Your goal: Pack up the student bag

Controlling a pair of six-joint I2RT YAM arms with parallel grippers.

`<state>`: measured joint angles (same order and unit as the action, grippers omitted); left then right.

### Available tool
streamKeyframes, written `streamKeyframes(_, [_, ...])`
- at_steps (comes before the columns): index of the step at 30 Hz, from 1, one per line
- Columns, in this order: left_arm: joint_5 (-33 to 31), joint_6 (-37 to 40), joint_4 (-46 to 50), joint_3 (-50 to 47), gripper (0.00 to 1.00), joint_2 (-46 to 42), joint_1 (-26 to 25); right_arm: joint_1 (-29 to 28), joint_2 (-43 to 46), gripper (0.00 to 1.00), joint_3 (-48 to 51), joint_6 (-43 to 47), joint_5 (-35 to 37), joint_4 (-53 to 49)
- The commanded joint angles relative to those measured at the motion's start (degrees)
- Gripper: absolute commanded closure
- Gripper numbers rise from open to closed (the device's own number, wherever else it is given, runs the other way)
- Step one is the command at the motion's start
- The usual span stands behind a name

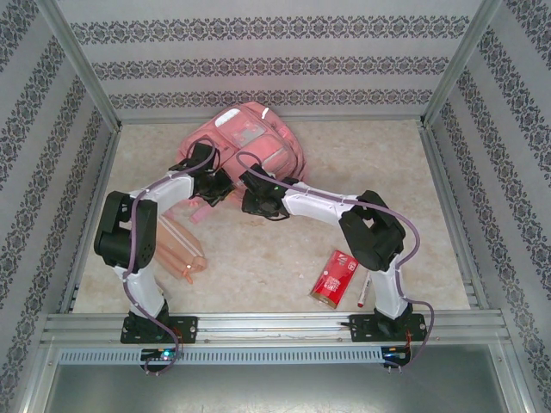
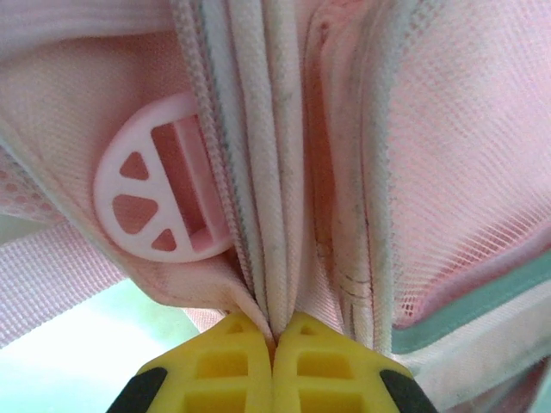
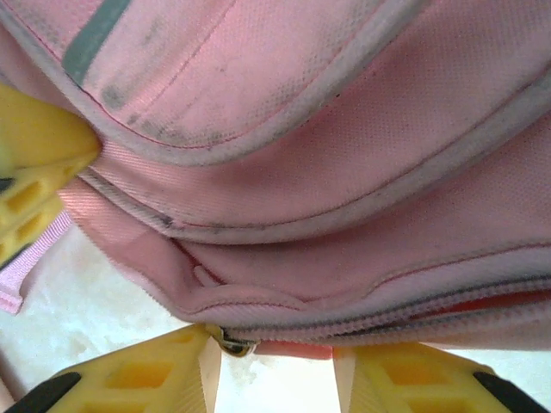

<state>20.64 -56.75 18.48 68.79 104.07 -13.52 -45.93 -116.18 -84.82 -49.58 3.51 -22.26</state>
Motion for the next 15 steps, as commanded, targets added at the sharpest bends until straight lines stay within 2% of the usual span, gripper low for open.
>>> streamKeyframes(1, [6.6,-2.4,0.2,0.8,1.00,-3.8,-1.5,-0.9,2.6,0.61,0.2,4.6,4.5,-1.4])
streamKeyframes(11, [8.3,-1.2,2.3,2.7,1.00,-3.4,-2.9,-2.3,0.5,0.60,-3.1,10.4,15.2,-5.0])
streamKeyframes(15, [8.6,-1.0,2.1,2.4,1.00,-3.6,-3.0,-2.4,-0.6,0.72,-4.5,12.8,17.1,-5.7])
